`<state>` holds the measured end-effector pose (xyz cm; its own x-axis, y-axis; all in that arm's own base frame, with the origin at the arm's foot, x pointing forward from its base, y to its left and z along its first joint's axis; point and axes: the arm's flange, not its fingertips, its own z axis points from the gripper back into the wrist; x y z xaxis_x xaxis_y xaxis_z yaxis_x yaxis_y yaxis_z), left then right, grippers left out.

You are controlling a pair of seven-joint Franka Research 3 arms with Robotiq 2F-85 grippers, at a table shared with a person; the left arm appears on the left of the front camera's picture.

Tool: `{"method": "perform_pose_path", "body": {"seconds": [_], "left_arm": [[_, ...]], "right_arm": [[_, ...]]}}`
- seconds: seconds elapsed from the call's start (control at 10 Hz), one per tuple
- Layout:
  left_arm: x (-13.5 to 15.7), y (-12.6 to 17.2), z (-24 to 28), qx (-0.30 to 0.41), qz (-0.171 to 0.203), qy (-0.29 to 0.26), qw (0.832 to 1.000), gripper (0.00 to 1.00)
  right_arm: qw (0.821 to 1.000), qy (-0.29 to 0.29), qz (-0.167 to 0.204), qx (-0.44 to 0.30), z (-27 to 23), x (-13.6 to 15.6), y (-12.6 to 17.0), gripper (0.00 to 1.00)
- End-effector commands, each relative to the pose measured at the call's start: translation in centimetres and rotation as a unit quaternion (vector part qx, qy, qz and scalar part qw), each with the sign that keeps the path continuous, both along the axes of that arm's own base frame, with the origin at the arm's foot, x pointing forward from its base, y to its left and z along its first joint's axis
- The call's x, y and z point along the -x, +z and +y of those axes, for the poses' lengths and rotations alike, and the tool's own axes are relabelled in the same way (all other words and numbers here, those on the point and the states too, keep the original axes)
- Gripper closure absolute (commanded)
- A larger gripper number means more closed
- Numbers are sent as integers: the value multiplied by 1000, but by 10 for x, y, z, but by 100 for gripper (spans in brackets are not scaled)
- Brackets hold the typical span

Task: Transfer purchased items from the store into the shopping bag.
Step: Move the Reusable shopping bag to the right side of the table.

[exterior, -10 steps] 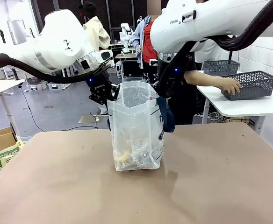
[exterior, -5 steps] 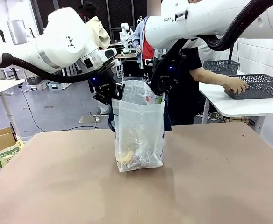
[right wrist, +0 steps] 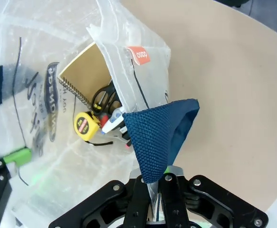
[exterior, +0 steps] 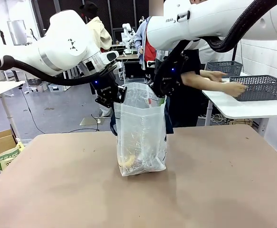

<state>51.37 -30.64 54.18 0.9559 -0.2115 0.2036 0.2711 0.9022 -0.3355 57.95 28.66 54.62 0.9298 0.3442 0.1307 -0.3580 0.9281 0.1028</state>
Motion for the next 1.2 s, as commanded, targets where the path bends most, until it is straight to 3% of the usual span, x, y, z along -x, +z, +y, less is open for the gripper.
{"method": "perform_pose_path", "body": {"seconds": [0.0,0.5,0.6,0.7,0.8,0.9,1.1], "left_arm": [[3,-3,-4,33,-2,9,999,100],[3,-8,-7,44,8,47,998,100],[1,-9,-8,-31,37,55,997,100],[-1,-11,-3,39,9,37,999,100],[-1,-11,-3,39,9,37,999,100],[1,-14,-2,13,18,46,999,100],[-3,-15,-11,34,0,49,998,100]], "right_arm": [[998,-34,4,-42,12,-18,1,100],[988,-125,77,-55,44,-33,-5,100],[986,-137,90,-35,42,-34,-7,100],[992,-96,61,-58,35,-24,-14,100],[992,-96,61,-58,35,-24,-14,100],[989,-115,74,-52,39,-24,-14,100],[979,-159,107,-76,52,-28,-13,100]]}}
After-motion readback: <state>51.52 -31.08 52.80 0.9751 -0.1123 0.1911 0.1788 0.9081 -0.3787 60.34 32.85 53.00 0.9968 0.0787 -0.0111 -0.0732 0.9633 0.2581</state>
